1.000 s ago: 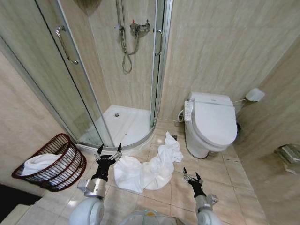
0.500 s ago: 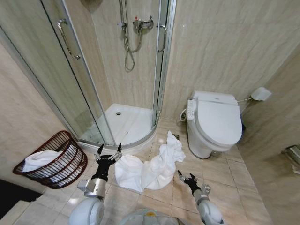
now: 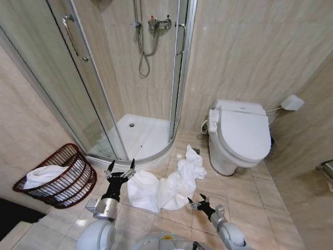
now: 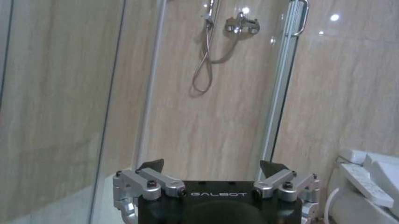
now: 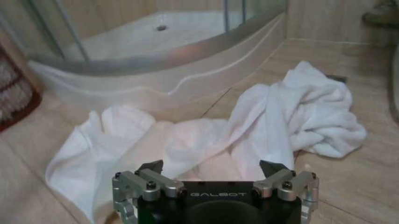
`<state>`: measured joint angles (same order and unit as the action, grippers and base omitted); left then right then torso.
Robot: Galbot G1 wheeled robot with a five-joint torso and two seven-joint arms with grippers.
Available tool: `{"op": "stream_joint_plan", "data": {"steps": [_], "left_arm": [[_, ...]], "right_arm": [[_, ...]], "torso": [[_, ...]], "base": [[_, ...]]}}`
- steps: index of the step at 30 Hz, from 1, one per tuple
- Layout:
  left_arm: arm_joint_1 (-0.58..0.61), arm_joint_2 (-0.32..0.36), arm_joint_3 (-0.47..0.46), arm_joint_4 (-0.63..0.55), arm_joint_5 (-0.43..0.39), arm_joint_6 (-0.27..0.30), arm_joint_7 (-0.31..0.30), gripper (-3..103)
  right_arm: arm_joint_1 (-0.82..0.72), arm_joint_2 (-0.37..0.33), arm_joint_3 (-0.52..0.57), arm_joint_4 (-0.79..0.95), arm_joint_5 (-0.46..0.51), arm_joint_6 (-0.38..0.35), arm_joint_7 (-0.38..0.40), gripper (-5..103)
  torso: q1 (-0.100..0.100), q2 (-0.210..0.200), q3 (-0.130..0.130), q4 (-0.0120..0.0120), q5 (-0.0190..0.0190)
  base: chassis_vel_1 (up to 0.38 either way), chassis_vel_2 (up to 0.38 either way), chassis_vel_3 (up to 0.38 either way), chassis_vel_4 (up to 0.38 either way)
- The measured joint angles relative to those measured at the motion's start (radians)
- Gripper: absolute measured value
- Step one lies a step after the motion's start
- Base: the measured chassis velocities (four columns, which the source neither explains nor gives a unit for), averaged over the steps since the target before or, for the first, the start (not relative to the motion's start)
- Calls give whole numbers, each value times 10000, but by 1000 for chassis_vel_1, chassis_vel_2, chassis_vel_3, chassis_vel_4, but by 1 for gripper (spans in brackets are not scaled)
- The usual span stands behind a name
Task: Discard the used towel into the hamper.
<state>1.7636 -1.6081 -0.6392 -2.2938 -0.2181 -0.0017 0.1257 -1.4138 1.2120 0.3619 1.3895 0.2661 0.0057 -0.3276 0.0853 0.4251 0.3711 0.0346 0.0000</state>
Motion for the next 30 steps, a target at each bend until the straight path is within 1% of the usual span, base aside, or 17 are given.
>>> {"op": "stream_joint_plan", "data": {"steps": [2,7,8,10,13,23,30], "left_arm": [[0,0,0,0,1,0,-1,100],[0,0,0,0,1,0,0,100],[0,0,0,0,0,0,0,100],[0,0,0,0,1,0,0,100],[0,0,0,0,0,0,0,100],[0,0,0,0,1,0,0,100],[0,0,0,0,1,0,0,100]], "right_arm": [[164,-48,-120,-261,-214,100,-34,100],[392,-94,-175,-652,-570,286,-67,100],[540,-101,-172,-889,-843,508,-109,100],[590,-102,-165,-966,-951,602,-121,100],[847,-67,-62,-1345,-1519,1054,-121,100],[1032,-20,12,-1644,-1526,1331,73,100],[1116,-71,-20,-1768,-1407,1428,154,100]], "torso": [[-52,-125,-72,0,0],[-110,-288,-179,0,0],[-138,-367,-229,0,-1],[-148,-396,-247,0,0],[-220,-564,-345,0,-1],[-362,-942,-578,0,0],[-452,-1164,-712,1,0]], "base": [[0,0,0,0],[0,0,0,0],[0,0,0,0],[0,0,0,0],[0,0,0,0],[0,0,0,0],[59,42,46,58]]}}
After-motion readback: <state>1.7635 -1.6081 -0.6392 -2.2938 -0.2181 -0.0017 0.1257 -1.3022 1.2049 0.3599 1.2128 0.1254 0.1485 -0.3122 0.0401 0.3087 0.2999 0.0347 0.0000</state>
